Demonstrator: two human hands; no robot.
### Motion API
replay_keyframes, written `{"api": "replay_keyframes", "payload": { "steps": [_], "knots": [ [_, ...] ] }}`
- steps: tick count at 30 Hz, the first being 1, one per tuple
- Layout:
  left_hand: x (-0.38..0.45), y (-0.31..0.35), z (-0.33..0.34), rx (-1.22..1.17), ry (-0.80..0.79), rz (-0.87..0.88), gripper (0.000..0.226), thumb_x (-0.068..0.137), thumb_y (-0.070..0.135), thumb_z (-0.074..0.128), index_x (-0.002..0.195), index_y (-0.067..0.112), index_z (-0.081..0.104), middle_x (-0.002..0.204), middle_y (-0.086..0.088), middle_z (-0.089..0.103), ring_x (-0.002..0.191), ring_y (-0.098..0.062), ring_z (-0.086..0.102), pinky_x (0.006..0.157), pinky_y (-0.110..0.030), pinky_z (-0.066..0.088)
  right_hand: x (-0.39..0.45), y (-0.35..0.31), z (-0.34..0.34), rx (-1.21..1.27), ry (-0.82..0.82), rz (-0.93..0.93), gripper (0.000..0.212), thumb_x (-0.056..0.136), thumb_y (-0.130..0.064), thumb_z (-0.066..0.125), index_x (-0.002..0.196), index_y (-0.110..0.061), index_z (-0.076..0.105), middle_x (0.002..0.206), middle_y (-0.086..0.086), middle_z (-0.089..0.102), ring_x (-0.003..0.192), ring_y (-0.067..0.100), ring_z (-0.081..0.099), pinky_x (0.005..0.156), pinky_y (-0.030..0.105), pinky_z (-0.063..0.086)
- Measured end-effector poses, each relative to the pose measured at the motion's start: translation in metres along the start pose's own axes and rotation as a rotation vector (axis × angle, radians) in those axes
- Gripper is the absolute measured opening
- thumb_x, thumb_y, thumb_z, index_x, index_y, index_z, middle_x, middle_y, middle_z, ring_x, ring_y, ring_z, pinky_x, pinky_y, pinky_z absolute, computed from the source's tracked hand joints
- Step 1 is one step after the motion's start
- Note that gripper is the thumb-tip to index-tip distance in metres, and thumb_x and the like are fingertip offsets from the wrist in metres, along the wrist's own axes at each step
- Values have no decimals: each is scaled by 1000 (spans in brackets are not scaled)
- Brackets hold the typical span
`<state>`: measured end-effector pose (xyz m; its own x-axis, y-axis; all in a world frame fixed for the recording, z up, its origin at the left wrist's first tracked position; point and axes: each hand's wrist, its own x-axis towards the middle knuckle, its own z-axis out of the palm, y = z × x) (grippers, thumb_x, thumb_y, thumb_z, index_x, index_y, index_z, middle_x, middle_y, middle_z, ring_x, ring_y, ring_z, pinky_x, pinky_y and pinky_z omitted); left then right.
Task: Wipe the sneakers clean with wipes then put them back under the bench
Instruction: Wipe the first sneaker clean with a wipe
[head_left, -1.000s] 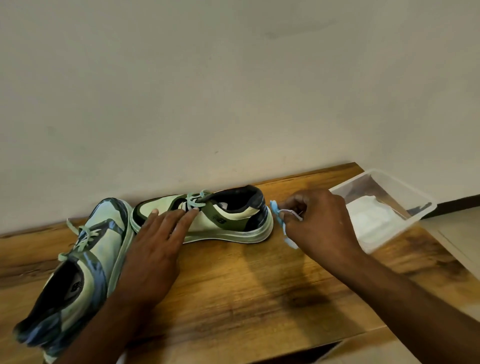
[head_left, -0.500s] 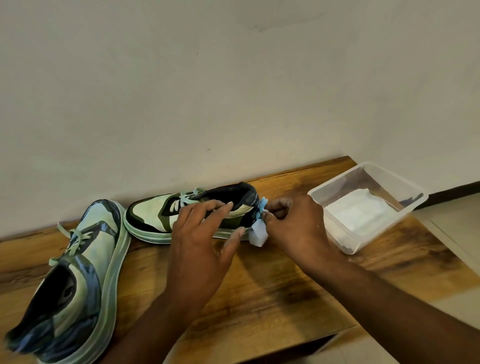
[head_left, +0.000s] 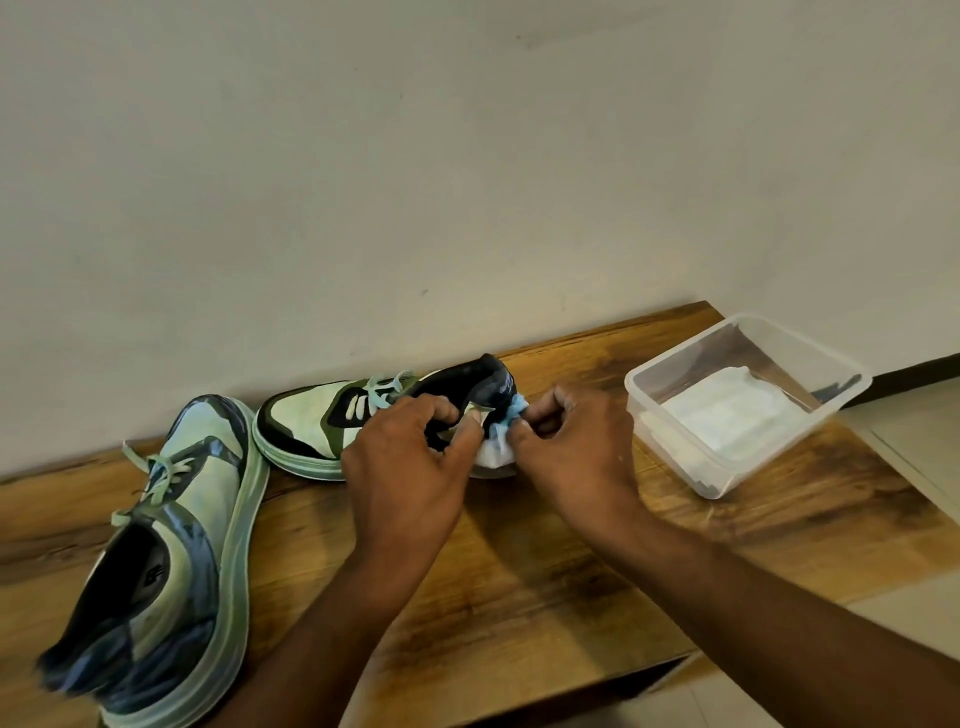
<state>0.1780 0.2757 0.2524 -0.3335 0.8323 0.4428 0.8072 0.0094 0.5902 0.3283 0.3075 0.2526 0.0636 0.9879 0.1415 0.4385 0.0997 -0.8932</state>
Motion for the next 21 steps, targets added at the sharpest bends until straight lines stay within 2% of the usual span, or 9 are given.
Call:
{"api": "replay_keyframes", "payload": {
  "steps": [4,7,10,12,14,17,18,19,21],
  "knots": [
    [0,3,-2,-19,0,-63,25,89,54,67,86,32,77,90,16,76,76,1,68,85,-33,46,8,7,2,38,29,123,15,83,-20,84,81,-22,70,79,-7,70,70,12,72,60,37,64],
    [-1,3,-3,-24,4,-70,24,90,53,68,88,32,78,92,17,76,76,2,68,87,-35,49,8,5,5,109,69,183,12,84,-18,83,83,-20,71,79,-6,71,69,11,73,62,37,65],
    [-3,3,-5,-16,-1,-38,23,91,52,67,91,33,79,91,18,75,79,-1,69,83,-38,51,1,-8,9,261,35,68,14,87,-11,79,85,-22,70,80,-5,73,73,12,74,62,39,65],
    [-2,4,-8,0,-13,-23,24,89,53,64,91,35,79,88,18,74,79,-2,69,81,-40,49,-6,-18,10,276,-19,-83,12,90,-12,76,89,-22,70,81,-7,72,74,11,73,62,32,64],
    [-1,5,-9,3,-15,-22,24,88,54,64,90,36,80,86,19,73,79,-1,68,82,-43,50,-5,-19,9,165,-15,-152,8,91,-13,73,93,-19,69,83,-10,70,74,8,70,62,20,60],
    [-3,4,-10,-38,-7,-29,20,89,54,72,89,36,80,87,21,73,79,3,69,86,-46,52,11,-4,2,55,57,3,11,89,-11,74,90,-19,65,84,-10,66,74,4,66,60,10,53],
    [-4,3,-10,-50,-6,-25,19,89,54,72,89,36,80,86,22,73,79,4,69,86,-47,53,16,1,0,69,65,75,13,89,-11,75,88,-20,66,84,-10,67,75,5,67,64,12,56],
    [-4,3,-11,-61,-5,-22,21,89,57,71,89,37,79,86,24,73,79,4,69,84,-48,54,19,5,-1,104,68,128,14,88,-10,76,86,-21,67,84,-9,69,76,8,69,69,22,62],
    [-4,3,-12,-68,-12,-18,27,86,62,65,90,39,79,87,24,72,79,5,69,82,-48,56,16,2,0,167,74,111,12,88,-10,76,88,-19,70,84,-8,71,76,9,71,72,37,65]
  ]
}}
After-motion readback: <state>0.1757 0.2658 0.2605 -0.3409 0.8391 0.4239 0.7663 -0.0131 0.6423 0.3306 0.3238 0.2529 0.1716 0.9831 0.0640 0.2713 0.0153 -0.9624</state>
